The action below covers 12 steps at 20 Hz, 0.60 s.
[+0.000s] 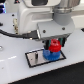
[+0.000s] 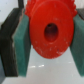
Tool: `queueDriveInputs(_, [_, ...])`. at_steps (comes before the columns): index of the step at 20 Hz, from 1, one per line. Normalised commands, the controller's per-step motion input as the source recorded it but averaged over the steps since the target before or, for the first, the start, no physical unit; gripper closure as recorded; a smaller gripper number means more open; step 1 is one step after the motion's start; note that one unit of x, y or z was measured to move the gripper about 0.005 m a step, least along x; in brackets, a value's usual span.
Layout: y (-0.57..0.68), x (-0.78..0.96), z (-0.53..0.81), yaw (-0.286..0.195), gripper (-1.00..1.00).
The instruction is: Insert the blue gear onto the right peg, followed by the red gear
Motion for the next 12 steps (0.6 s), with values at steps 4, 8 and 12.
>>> queueDriveInputs(4, [-0.02,0.03,-0.10,0.000,1.00])
queueDriveInputs(8, [-0.13,0.03,-0.26,0.000,1.00])
queueDriveInputs(12, [0.02,0.08,0.00,0.000,1.00])
